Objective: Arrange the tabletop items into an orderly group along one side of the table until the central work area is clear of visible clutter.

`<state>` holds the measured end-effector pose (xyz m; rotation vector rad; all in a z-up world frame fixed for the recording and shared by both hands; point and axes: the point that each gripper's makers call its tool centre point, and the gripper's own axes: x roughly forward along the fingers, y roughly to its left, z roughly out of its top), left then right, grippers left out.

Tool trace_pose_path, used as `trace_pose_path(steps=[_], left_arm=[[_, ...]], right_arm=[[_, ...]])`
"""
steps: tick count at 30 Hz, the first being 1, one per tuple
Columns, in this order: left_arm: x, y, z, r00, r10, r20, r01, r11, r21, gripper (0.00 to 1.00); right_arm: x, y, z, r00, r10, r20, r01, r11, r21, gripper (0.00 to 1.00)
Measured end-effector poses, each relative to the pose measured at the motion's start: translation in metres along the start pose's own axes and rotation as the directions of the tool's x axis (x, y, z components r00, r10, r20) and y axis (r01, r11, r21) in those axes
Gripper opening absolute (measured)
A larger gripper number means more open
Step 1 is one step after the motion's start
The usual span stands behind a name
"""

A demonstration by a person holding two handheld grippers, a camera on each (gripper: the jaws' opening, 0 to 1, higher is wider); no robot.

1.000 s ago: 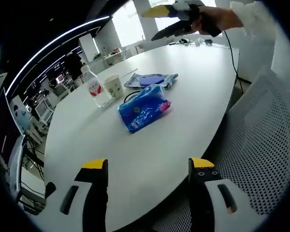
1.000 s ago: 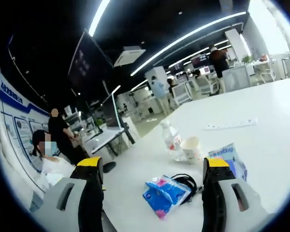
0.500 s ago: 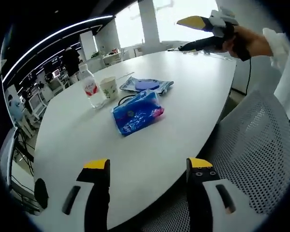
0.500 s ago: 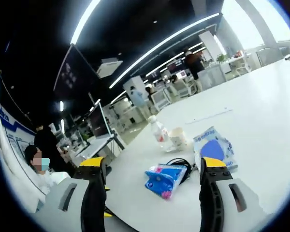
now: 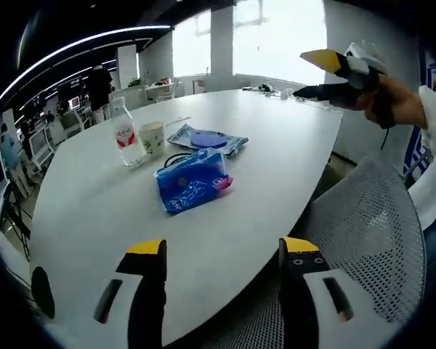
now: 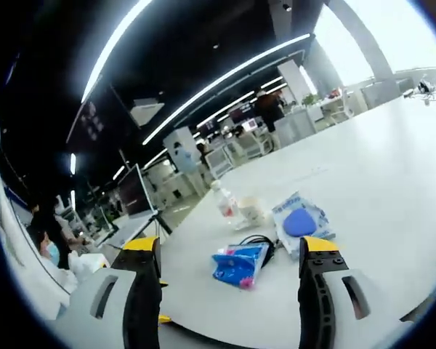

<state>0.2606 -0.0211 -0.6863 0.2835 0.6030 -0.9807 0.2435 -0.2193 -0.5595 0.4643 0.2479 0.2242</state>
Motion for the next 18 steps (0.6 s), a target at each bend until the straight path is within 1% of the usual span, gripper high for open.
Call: trace_pose_path(steps=[2, 3, 4, 7, 8, 12, 14, 16, 18], left_arm=[[0.0, -0.004, -0.001, 1.0, -0.022, 0.0, 0.022, 1.0, -0.004, 0.62], [0.0, -0.007, -0.001, 0.999, -0.034, 0.002, 0.034, 0.999, 0.001, 0.62], [-0.001, -0.013, 0.001, 0.998, -0.055, 0.009, 0.054, 0.998, 0.024, 0.62], [-0.001, -0.021, 0.005, 0.996, -0.084, 0.026, 0.081, 0.992, 0.094, 0.62], [-0.001, -0.021, 0.006, 0.996, -0.09, 0.025, 0.087, 0.991, 0.098, 0.62], [0.003, -0.016, 0.005, 0.995, -0.095, 0.011, 0.094, 0.992, 0.089, 0.62], [0.002, -0.011, 0.004, 0.996, -0.09, 0.012, 0.089, 0.994, 0.057, 0.62], [0.001, -0.01, 0.003, 0.996, -0.087, 0.01, 0.087, 0.996, 0.03, 0.62], [0.0, -0.011, 0.001, 0.997, -0.077, 0.0, 0.077, 0.997, 0.03, 0.62]], right_arm=[[-0.009, -0.003, 0.001, 0.999, -0.044, 0.029, 0.044, 0.999, 0.004, 0.76], [-0.013, -0.004, 0.0, 0.998, -0.055, 0.039, 0.055, 0.998, 0.013, 0.76], [-0.016, -0.004, 0.0, 0.996, -0.062, 0.057, 0.06, 0.998, 0.031, 0.76], [-0.022, -0.004, 0.0, 0.993, -0.082, 0.081, 0.078, 0.996, 0.053, 0.75], [-0.023, -0.005, 0.001, 0.992, -0.09, 0.085, 0.086, 0.995, 0.054, 0.75], [-0.028, -0.003, 0.008, 0.989, -0.101, 0.112, 0.095, 0.994, 0.06, 0.74], [-0.029, -0.003, 0.013, 0.988, -0.1, 0.119, 0.095, 0.994, 0.051, 0.74], [-0.032, -0.006, 0.017, 0.988, -0.096, 0.122, 0.092, 0.995, 0.042, 0.74], [-0.032, -0.013, 0.017, 0.989, -0.095, 0.113, 0.091, 0.995, 0.039, 0.73]])
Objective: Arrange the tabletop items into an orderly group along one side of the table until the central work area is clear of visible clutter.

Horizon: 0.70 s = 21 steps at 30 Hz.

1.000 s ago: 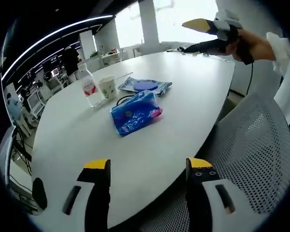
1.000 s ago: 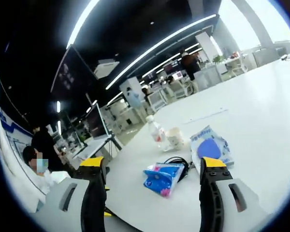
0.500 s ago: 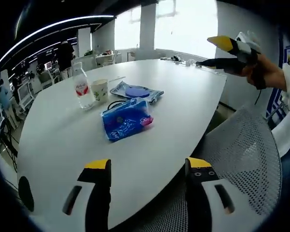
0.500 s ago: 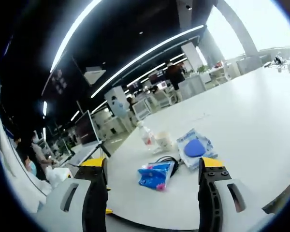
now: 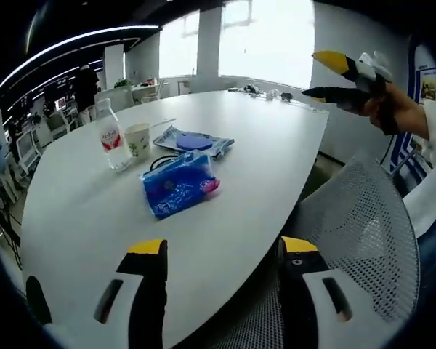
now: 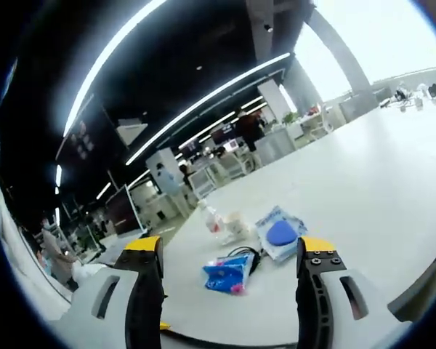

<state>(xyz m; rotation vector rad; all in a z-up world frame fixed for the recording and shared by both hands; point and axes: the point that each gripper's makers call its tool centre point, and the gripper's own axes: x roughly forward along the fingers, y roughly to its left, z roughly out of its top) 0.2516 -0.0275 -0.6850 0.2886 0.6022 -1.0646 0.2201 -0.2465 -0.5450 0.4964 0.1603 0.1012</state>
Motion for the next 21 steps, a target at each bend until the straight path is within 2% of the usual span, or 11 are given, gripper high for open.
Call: trace_pose_path(steps=[3, 6, 10, 11, 13, 15, 16, 19, 21], left_arm=[[-0.005, -0.003, 0.0, 1.0, 0.025, -0.002, -0.025, 1.0, 0.009, 0.62], [-0.009, -0.005, 0.003, 0.997, 0.07, 0.011, -0.069, 0.995, -0.078, 0.63], [-0.011, -0.012, 0.012, 0.991, 0.134, 0.021, -0.131, 0.983, -0.127, 0.68], [-0.011, -0.013, 0.017, 0.987, 0.158, 0.034, -0.151, 0.977, -0.154, 0.69], [-0.01, -0.017, 0.027, 0.977, 0.208, 0.053, -0.189, 0.951, -0.244, 0.71], [-0.008, -0.02, 0.034, 0.968, 0.244, 0.058, -0.217, 0.933, -0.288, 0.74], [-0.007, -0.021, 0.037, 0.964, 0.261, 0.056, -0.233, 0.925, -0.299, 0.76], [-0.001, -0.03, 0.045, 0.951, 0.307, 0.042, -0.279, 0.907, -0.316, 0.77], [0.003, -0.036, 0.05, 0.937, 0.349, 0.035, -0.318, 0.888, -0.332, 0.77]], right_arm=[[0.003, -0.01, -0.004, 1.0, 0.008, -0.016, -0.008, 1.0, 0.004, 0.74], [0.012, -0.021, -0.011, 0.997, 0.052, -0.053, -0.051, 0.998, 0.021, 0.74], [0.025, -0.026, -0.015, 0.982, 0.137, -0.128, -0.138, 0.99, 0.002, 0.74], [0.028, -0.027, -0.015, 0.978, 0.154, -0.14, -0.156, 0.988, 0.001, 0.74], [0.034, -0.03, -0.014, 0.97, 0.184, -0.159, -0.185, 0.983, 0.012, 0.74], [0.039, -0.034, -0.009, 0.952, 0.237, -0.193, -0.241, 0.971, 0.004, 0.75], [0.04, -0.035, -0.008, 0.949, 0.244, -0.198, -0.249, 0.969, 0.001, 0.75], [0.042, -0.043, -0.003, 0.925, 0.29, -0.245, -0.308, 0.951, -0.036, 0.76], [0.042, -0.054, 0.002, 0.908, 0.318, -0.272, -0.342, 0.939, -0.046, 0.76]])
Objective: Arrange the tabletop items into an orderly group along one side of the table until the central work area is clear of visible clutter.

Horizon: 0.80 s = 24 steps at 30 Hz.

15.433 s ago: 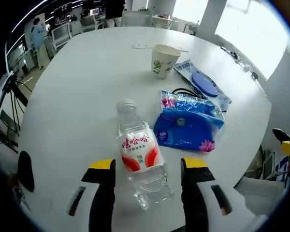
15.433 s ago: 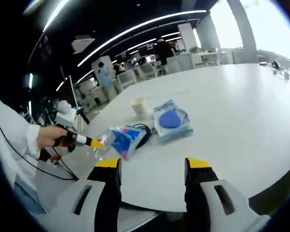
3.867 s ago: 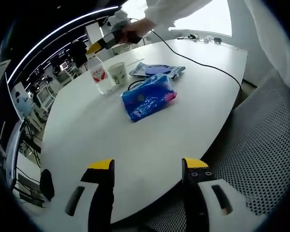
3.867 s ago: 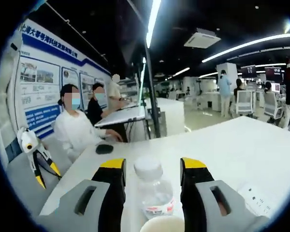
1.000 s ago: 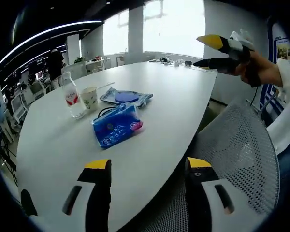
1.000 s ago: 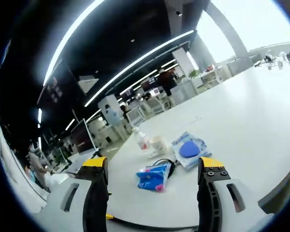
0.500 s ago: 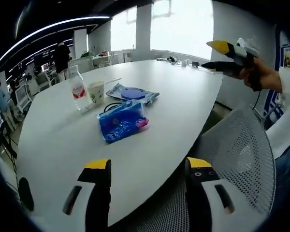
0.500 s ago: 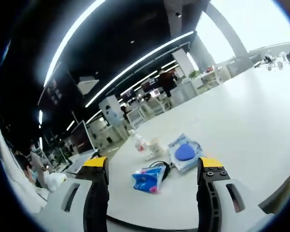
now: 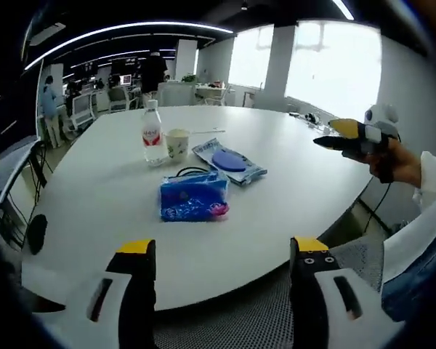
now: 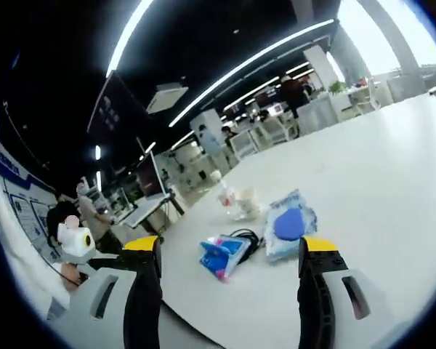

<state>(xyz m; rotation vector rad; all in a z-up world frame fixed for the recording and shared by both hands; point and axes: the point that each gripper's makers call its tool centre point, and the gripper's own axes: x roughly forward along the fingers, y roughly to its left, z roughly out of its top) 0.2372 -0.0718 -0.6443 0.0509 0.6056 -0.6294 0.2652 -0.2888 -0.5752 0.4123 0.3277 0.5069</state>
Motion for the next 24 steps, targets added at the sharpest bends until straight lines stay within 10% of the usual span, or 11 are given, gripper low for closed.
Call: trace_pose_path(steps=[13, 24], left_arm=[[0.025, -0.044, 0.027, 0.994, 0.106, 0.013, -0.105, 0.994, -0.036, 0.76], [0.037, -0.047, 0.022, 0.998, 0.056, -0.028, -0.056, 0.998, 0.005, 0.74]], right_arm=[[-0.043, -0.057, 0.026, 0.993, 0.101, -0.059, -0.103, 0.994, -0.025, 0.76], [-0.05, -0.069, 0.024, 0.999, 0.034, -0.018, -0.033, 0.999, 0.023, 0.76]])
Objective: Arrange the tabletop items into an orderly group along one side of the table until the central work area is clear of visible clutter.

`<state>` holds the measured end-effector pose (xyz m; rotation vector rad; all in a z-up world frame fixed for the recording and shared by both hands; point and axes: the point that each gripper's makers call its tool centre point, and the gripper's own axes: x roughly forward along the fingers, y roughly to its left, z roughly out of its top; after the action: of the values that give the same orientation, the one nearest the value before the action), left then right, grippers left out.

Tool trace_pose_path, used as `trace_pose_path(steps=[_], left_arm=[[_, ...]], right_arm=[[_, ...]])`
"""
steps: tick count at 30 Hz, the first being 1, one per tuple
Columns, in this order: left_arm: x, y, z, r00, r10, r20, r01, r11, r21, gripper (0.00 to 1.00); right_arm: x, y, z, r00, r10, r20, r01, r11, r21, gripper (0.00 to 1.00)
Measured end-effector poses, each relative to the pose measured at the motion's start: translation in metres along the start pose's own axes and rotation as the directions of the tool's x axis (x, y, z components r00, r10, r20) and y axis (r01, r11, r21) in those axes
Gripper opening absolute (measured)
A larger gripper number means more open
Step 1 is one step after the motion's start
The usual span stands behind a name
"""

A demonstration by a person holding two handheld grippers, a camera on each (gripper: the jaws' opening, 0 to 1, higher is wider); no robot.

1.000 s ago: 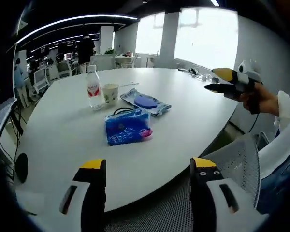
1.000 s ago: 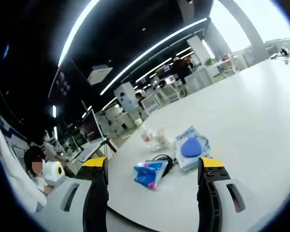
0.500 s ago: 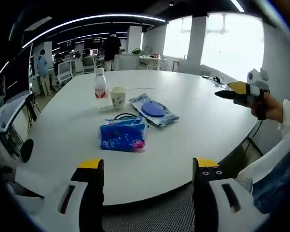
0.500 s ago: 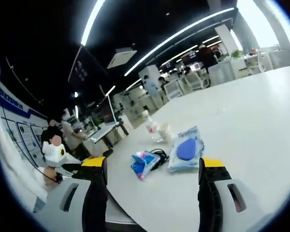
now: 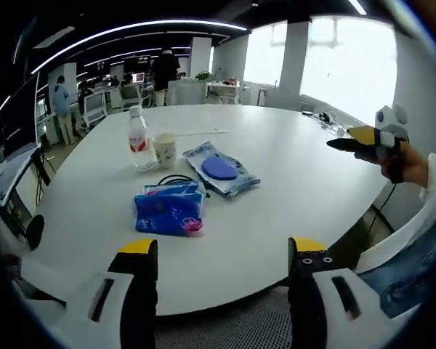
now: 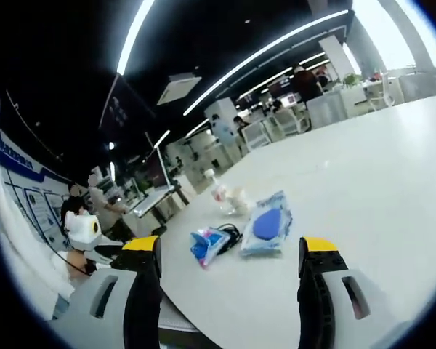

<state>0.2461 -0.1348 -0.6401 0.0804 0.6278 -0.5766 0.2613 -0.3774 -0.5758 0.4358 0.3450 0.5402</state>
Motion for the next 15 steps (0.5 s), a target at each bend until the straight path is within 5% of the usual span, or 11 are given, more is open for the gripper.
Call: trace_pose_path(steps=[9, 15], left_arm=[[0.011, 0.032, 0.013, 1.0, -0.02, 0.014, 0.02, 0.999, -0.038, 0.73], [0.013, 0.041, 0.013, 0.997, -0.068, 0.022, 0.069, 0.998, -0.017, 0.72]], right_arm=[[0.011, 0.001, 0.0, 0.998, -0.067, -0.009, 0.067, 0.998, 0.006, 0.76], [0.022, 0.019, -0.008, 0.997, -0.072, -0.021, 0.072, 0.997, -0.007, 0.75]])
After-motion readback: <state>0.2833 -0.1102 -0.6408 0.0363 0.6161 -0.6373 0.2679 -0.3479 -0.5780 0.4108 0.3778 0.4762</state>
